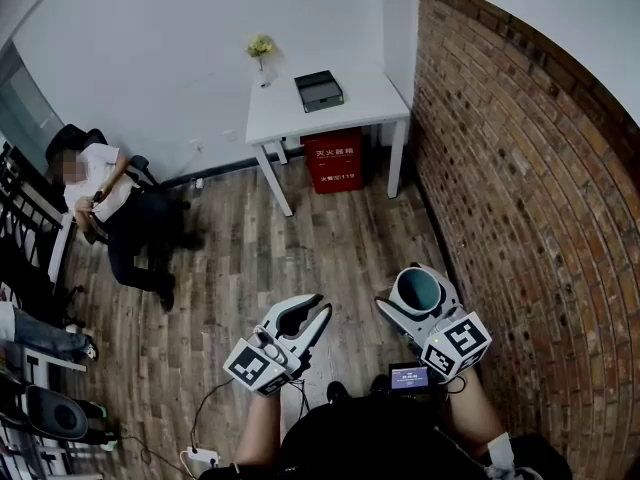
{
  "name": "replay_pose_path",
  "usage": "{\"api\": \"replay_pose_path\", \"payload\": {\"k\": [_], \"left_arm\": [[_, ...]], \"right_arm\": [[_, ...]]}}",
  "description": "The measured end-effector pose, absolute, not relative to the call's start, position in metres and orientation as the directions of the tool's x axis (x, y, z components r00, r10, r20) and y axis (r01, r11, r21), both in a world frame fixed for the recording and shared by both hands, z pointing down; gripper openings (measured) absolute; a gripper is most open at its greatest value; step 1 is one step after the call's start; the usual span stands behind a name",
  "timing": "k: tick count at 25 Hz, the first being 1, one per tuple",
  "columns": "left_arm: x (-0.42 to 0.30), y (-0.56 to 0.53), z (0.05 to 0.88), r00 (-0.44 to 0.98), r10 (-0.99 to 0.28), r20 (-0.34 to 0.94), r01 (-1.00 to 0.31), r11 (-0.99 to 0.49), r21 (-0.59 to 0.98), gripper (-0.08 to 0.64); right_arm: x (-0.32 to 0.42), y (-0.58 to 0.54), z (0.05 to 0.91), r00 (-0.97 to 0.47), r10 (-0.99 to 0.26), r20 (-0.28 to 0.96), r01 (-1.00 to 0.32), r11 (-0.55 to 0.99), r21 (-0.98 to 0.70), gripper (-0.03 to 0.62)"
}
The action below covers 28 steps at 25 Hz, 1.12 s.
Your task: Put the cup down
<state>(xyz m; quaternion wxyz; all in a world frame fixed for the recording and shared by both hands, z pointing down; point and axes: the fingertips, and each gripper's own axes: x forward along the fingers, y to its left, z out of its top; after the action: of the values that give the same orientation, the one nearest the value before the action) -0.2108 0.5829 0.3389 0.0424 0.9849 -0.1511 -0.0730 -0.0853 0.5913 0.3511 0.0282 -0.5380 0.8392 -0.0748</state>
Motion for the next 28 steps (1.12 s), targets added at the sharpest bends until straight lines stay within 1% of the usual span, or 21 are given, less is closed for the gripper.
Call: {"api": "replay_pose_path", "payload": {"k": [6,15,28], "left_arm": [[-0.202,0.582,0.341,0.947,-0.296,-0.121,-0.286,-0.954,0.093,0.083],[-0.167,0.57,0.34,0.937,-0.331,-0.114,-0.321,-0.942,0.096,0.083],[-0.132,0.528,0.337,0.913,-0.396,-0.095,-0.392,-0.918,0.058,0.083]], "right_arm": [[-0.083,0.586,0.346,-0.435,-0.9,0.026,-0.895,0.429,-0.12,0.407],[-0.069,0.574,0.348,-0.483,-0.875,0.041,-0.875,0.481,-0.055,0.407],[-0.036,0.525,0.337,-0.521,-0.854,0.021,-0.854,0.521,0.004,0.407]]}}
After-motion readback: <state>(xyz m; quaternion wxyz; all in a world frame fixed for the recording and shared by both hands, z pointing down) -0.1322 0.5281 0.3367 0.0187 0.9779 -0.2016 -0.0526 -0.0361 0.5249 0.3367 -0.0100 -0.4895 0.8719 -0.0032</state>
